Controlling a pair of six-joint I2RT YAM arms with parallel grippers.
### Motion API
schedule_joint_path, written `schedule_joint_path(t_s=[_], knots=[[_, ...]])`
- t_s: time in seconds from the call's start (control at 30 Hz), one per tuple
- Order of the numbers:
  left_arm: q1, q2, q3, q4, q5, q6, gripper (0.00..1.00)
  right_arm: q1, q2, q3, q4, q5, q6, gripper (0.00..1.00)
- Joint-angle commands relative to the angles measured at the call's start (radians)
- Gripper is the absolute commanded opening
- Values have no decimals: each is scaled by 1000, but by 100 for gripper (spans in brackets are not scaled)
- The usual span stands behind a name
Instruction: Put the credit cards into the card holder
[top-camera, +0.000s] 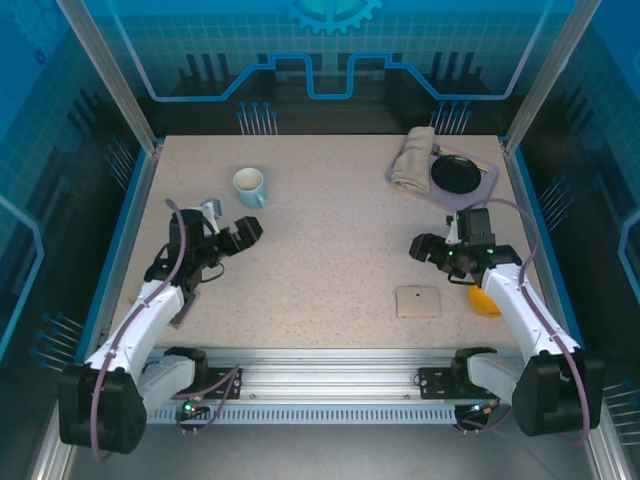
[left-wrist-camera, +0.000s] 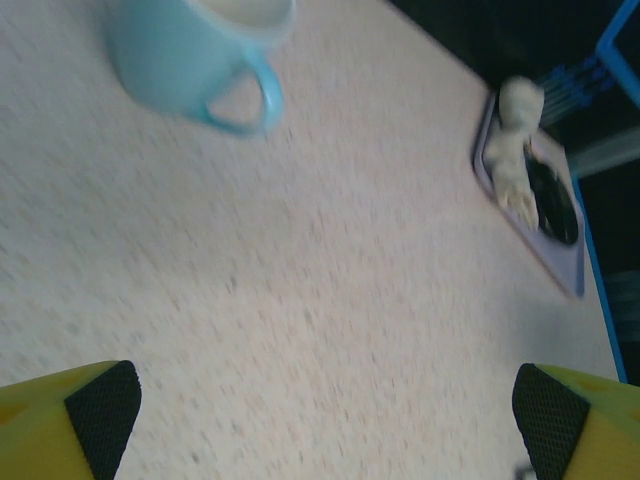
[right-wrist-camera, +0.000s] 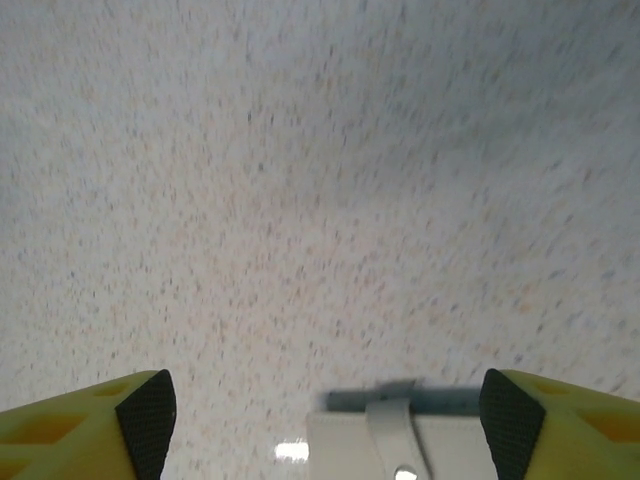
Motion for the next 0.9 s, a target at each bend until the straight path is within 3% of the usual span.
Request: schedule_joint_path(t_s=[0.0, 0.23, 0.4, 0.63, 0.87], knots=[[-78, 23, 1, -74, 48, -40, 99, 64, 22, -30, -75, -41, 60, 79], [-195, 18, -32, -107, 17, -66, 99, 217, 66, -58, -167, 139, 171, 77], [-199, -60, -93, -123, 37, -89, 99, 286, 70, -118, -139, 116, 251, 76], [-212, -98, -131, -125, 55, -119, 99, 399, 105, -229, 49, 38, 495, 76], [-233, -88, -142, -116, 65, -141, 99, 504, 140, -306, 363, -22, 791, 75]])
